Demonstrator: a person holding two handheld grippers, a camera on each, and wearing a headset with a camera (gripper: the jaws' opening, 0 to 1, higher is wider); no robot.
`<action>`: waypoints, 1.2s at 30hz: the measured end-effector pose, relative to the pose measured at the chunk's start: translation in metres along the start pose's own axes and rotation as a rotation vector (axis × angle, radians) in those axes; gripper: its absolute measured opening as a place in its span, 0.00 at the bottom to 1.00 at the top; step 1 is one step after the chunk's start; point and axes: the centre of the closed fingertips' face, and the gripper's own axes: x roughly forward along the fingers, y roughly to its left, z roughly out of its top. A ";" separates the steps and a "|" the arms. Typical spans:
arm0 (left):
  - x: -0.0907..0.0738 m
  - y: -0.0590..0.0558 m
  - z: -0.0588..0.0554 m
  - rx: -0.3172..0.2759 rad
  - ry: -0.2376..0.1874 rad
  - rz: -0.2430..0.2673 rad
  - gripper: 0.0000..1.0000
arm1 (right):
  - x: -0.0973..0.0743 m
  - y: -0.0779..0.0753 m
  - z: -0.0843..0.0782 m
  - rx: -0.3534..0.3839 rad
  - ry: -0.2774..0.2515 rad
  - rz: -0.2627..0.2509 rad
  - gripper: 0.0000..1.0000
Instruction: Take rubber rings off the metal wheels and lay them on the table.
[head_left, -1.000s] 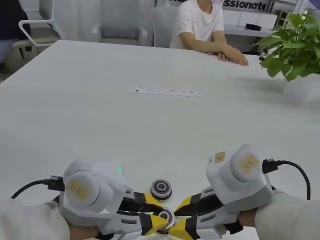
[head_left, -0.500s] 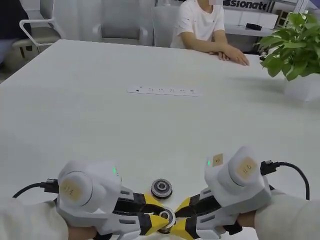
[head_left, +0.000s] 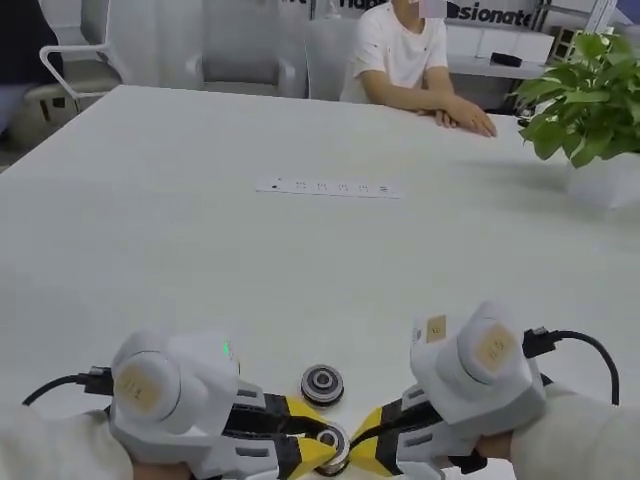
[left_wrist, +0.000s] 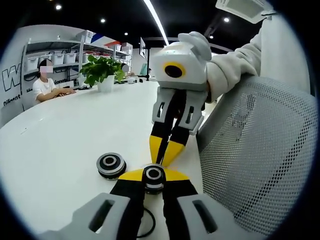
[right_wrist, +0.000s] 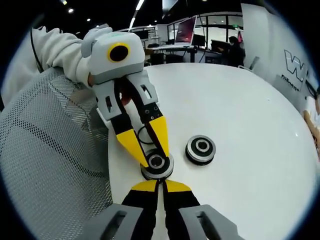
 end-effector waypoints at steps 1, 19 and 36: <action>0.000 0.000 0.000 0.002 0.000 0.000 0.07 | 0.000 0.000 0.000 -0.001 0.001 0.000 0.00; 0.000 0.000 0.000 -0.001 -0.004 -0.003 0.08 | -0.001 -0.004 -0.003 0.286 0.017 0.019 0.00; -0.001 0.001 0.000 0.005 -0.003 -0.001 0.07 | -0.013 -0.012 0.009 0.491 -0.110 0.030 0.00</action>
